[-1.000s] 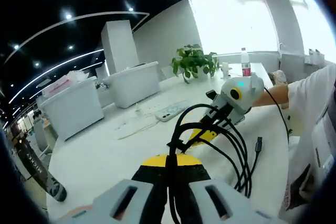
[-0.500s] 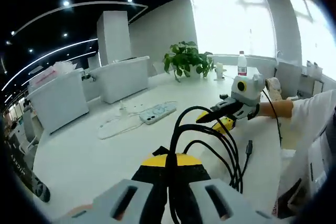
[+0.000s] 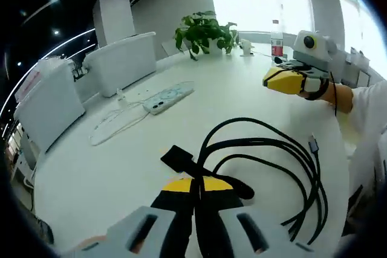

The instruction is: Coil the Type-C to USB data cable on the desktop and secure it with Velcro straps.

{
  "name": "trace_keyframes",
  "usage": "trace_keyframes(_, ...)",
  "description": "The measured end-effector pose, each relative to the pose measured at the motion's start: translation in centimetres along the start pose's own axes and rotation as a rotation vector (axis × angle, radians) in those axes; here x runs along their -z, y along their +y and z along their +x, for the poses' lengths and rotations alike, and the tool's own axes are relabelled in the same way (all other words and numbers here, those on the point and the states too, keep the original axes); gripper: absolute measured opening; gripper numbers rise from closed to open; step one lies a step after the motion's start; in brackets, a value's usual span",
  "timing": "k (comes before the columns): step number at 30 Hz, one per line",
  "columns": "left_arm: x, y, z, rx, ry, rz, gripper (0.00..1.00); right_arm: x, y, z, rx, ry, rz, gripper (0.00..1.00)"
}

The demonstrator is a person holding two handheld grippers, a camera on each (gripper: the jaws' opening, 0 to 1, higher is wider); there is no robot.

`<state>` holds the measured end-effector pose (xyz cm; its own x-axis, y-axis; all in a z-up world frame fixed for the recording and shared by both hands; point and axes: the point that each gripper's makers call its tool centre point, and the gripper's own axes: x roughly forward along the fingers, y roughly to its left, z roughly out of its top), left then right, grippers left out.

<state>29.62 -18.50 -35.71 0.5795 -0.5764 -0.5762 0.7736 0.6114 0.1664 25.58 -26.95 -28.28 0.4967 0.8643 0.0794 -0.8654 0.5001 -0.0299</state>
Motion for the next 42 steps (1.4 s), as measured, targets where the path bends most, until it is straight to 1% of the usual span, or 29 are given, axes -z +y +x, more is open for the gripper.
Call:
trace_keyframes(1, 0.2, -0.1, 0.1, -0.002, 0.006, 0.009, 0.06, -0.2, 0.6, 0.3, -0.022, -0.004, 0.015, 0.01)
trace_keyframes(2, 0.2, -0.1, 0.2, -0.004, 0.004, 0.014, 0.06, 0.0, 1.4, 0.6, -0.052, 0.008, -0.003, 0.01)
trace_keyframes(3, 0.2, -0.2, 0.2, -0.007, -0.006, 0.033, 0.06, 0.4, 2.2, 0.9, -0.094, 0.035, -0.030, 0.05)
trace_keyframes(4, 0.0, -0.2, 0.1, -0.011, -0.024, 0.047, 0.07, 1.0, 2.9, 1.2, -0.120, 0.066, -0.051, 0.12)
trace_keyframes(5, -0.1, -0.3, 0.0, -0.012, -0.034, 0.053, 0.09, 1.3, 3.1, 1.5, -0.126, 0.078, -0.065, 0.21)
trace_keyframes(6, -0.3, -0.3, -0.2, -0.015, -0.052, 0.054, 0.10, 2.0, 3.4, 1.7, -0.139, 0.113, -0.109, 0.22)
trace_keyframes(7, -0.3, -0.2, -0.4, -0.017, -0.060, 0.052, 0.10, 2.8, 3.8, 1.9, -0.152, 0.146, -0.170, 0.21)
trace_keyframes(9, -0.6, 0.1, -1.0, -0.026, -0.094, 0.070, 0.11, 3.6, 4.7, 2.2, -0.187, 0.173, -0.220, 0.19)
trace_keyframes(10, -0.8, 0.5, -1.4, -0.046, -0.115, 0.070, 0.11, 4.0, 5.1, 2.3, -0.203, 0.185, -0.236, 0.19)
trace_keyframes(12, -1.3, 1.5, -1.8, -0.083, -0.151, 0.079, 0.11, 5.0, 5.8, 2.6, -0.233, 0.230, -0.322, 0.19)
trace_keyframes(14, -1.5, 2.5, -1.6, -0.114, -0.155, 0.073, 0.11, 6.3, 6.1, 2.9, -0.247, 0.285, -0.423, 0.20)
trace_keyframes(16, -1.4, 3.2, -0.9, -0.136, -0.148, 0.093, 0.11, 6.9, 6.2, 3.3, -0.248, 0.314, -0.505, 0.20)
trace_keyframes(18, -0.9, 3.0, -0.1, -0.122, -0.135, 0.094, 0.11, 7.2, 6.1, 3.9, -0.244, 0.327, -0.594, 0.20)
trace_keyframes(19, -0.7, 2.6, 0.3, -0.102, -0.133, 0.088, 0.11, 7.1, 5.7, 4.3, -0.224, 0.331, -0.634, 0.20)
trace_keyframes(20, -0.6, 2.3, 0.6, -0.092, -0.130, 0.082, 0.11, 7.3, 5.4, 4.9, -0.212, 0.334, -0.651, 0.20)
trace_keyframes(23, -0.1, 1.9, 1.3, -0.084, -0.113, 0.089, 0.11, 8.0, 4.6, 6.0, -0.210, 0.363, -0.712, 0.20)
trace_keyframes(24, 0.1, 1.9, 1.4, -0.086, -0.105, 0.097, 0.11, 8.3, 4.3, 6.2, -0.216, 0.379, -0.757, 0.20)
trace_keyframes(25, 0.3, 1.9, 1.4, -0.088, -0.100, 0.099, 0.10, 8.5, 4.0, 6.4, -0.211, 0.388, -0.783, 0.20)
trace_keyframes(26, 0.5, 1.9, 1.3, -0.089, -0.096, 0.099, 0.10, 8.5, 3.9, 6.7, -0.205, 0.373, -0.780, 0.20)
trace_keyframes(29, 0.7, 2.1, 1.1, -0.094, -0.104, 0.085, 0.09, 8.4, 3.5, 7.1, -0.200, 0.362, -0.790, 0.19)
trace_keyframes(31, 0.9, 2.2, 0.9, -0.099, -0.103, 0.075, 0.09, 8.3, 3.6, 7.3, -0.203, 0.339, -0.758, 0.17)
trace_keyframes(32, 1.0, 2.2, 0.9, -0.100, -0.103, 0.072, 0.09, 8.6, 3.8, 7.1, -0.230, 0.353, -0.769, 0.17)
trace_keyframes(33, 1.1, 2.3, 0.8, -0.103, -0.102, 0.064, 0.08, 8.9, 3.6, 6.8, -0.227, 0.374, -0.809, 0.17)
trace_keyframes(34, 1.2, 2.2, 0.7, -0.101, -0.105, 0.059, 0.08, 8.7, 3.8, 6.8, -0.230, 0.357, -0.806, 0.17)
trace_keyframes(36, 1.2, 2.0, 0.8, -0.095, -0.113, 0.051, 0.05, 8.7, 3.9, 6.9, -0.236, 0.358, -0.820, 0.17)
trace_keyframes(38, 1.1, 1.8, 0.8, -0.100, -0.117, 0.055, 0.05, 8.8, 3.7, 7.5, -0.221, 0.358, -0.829, 0.17)
trace_keyframes(39, 1.1, 1.8, 0.8, -0.103, -0.115, 0.062, 0.05, 8.7, 3.7, 7.6, -0.220, 0.349, -0.823, 0.17)
trace_keyframes(40, 1.1, 1.8, 0.8, -0.103, -0.114, 0.064, 0.05, 8.6, 3.8, 7.9, -0.212, 0.329, -0.793, 0.15)
trace_keyframes(42, 1.2, 1.7, 0.7, -0.099, -0.118, 0.054, 0.05, 8.4, 3.9, 8.2, -0.213, 0.309, -0.769, 0.12)
